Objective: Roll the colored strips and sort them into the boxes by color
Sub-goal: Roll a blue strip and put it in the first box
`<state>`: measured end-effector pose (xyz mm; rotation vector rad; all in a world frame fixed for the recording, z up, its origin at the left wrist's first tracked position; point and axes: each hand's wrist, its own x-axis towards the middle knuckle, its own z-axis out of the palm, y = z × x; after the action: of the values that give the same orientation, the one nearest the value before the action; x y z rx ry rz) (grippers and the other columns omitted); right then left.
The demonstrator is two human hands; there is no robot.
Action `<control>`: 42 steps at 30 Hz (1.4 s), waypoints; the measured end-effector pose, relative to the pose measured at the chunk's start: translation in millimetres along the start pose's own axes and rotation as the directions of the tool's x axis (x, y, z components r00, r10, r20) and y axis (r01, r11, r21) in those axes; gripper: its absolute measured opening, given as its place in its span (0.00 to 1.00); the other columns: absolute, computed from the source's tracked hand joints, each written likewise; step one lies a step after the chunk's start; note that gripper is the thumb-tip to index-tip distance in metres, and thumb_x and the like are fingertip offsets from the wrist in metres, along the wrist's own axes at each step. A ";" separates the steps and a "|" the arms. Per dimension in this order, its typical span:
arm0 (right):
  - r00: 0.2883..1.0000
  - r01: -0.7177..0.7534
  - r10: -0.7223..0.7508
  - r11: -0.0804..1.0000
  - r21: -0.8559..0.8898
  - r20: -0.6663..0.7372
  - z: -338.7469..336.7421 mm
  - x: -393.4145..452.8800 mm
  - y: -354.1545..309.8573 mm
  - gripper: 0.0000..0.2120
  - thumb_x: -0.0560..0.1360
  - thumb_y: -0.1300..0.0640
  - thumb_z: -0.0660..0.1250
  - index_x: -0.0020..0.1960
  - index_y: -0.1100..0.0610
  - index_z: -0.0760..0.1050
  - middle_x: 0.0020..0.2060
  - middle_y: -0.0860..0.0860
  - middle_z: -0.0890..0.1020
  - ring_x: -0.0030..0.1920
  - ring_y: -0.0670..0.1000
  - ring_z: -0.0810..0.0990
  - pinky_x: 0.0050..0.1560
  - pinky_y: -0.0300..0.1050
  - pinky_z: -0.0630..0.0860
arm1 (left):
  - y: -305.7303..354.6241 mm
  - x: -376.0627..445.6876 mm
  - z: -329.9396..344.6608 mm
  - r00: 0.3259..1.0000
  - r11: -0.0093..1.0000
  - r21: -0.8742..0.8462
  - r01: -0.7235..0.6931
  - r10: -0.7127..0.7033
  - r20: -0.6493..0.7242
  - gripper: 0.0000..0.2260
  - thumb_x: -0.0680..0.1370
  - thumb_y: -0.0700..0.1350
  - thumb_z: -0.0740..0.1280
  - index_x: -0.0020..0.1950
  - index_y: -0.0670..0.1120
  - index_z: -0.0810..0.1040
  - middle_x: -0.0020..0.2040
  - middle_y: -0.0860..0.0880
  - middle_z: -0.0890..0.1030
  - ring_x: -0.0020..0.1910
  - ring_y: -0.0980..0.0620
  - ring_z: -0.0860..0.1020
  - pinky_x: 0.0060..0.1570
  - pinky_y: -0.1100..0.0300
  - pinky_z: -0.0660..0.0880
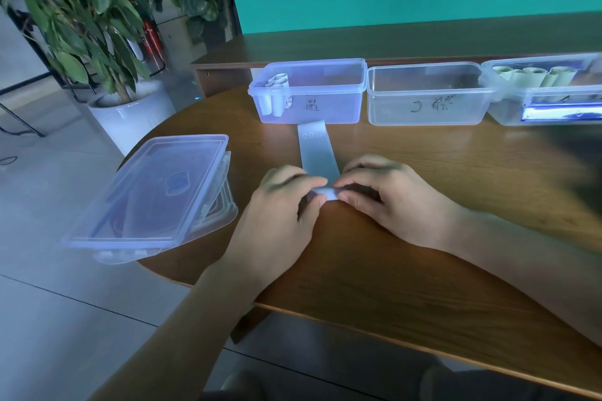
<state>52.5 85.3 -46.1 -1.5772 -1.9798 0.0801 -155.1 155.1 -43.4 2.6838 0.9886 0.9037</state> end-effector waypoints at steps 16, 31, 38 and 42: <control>1.000 0.001 -0.001 1.000 0.019 -0.024 0.2 13.9 8.3 0.08 0.80 0.57 0.69 0.59 0.52 0.81 0.53 0.44 0.79 0.50 0.41 0.77 0.51 0.27 0.69 | -2.6 14.8 5.1 0.997 0.997 0.060 0.057 -0.060 0.052 0.15 0.81 0.53 0.64 0.66 0.54 0.79 0.60 0.57 0.79 0.60 0.56 0.70 0.53 0.63 0.68; 0.998 -0.045 0.045 0.999 -0.003 -0.034 1.9 23.6 11.1 0.09 0.82 0.53 0.65 0.60 0.53 0.79 0.53 0.45 0.77 0.50 0.43 0.77 0.55 0.38 0.75 | -11.1 23.3 7.9 0.999 1.000 0.018 0.009 -0.009 0.045 0.15 0.80 0.45 0.66 0.67 0.51 0.79 0.60 0.55 0.80 0.62 0.54 0.70 0.56 0.67 0.62; 0.998 -0.061 0.061 0.998 -0.007 -0.025 3.7 29.4 17.8 0.10 0.81 0.55 0.68 0.61 0.53 0.80 0.53 0.45 0.78 0.49 0.40 0.75 0.54 0.29 0.70 | -18.3 35.4 6.1 0.996 0.995 -0.059 0.082 -0.080 0.041 0.13 0.79 0.48 0.70 0.63 0.55 0.80 0.58 0.59 0.80 0.56 0.59 0.72 0.53 0.67 0.60; 0.998 -0.054 0.053 0.998 -0.028 -0.029 3.8 34.9 20.1 0.11 0.82 0.53 0.65 0.61 0.54 0.81 0.53 0.46 0.79 0.50 0.40 0.74 0.54 0.33 0.70 | -18.7 39.7 8.4 0.990 0.993 -0.030 0.112 -0.109 0.086 0.15 0.79 0.51 0.70 0.65 0.55 0.78 0.60 0.57 0.77 0.58 0.56 0.72 0.56 0.60 0.69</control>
<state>64.1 123.9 -42.9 -1.6418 -1.9257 0.0507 -136.5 195.2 -36.8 2.5856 1.0807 0.7723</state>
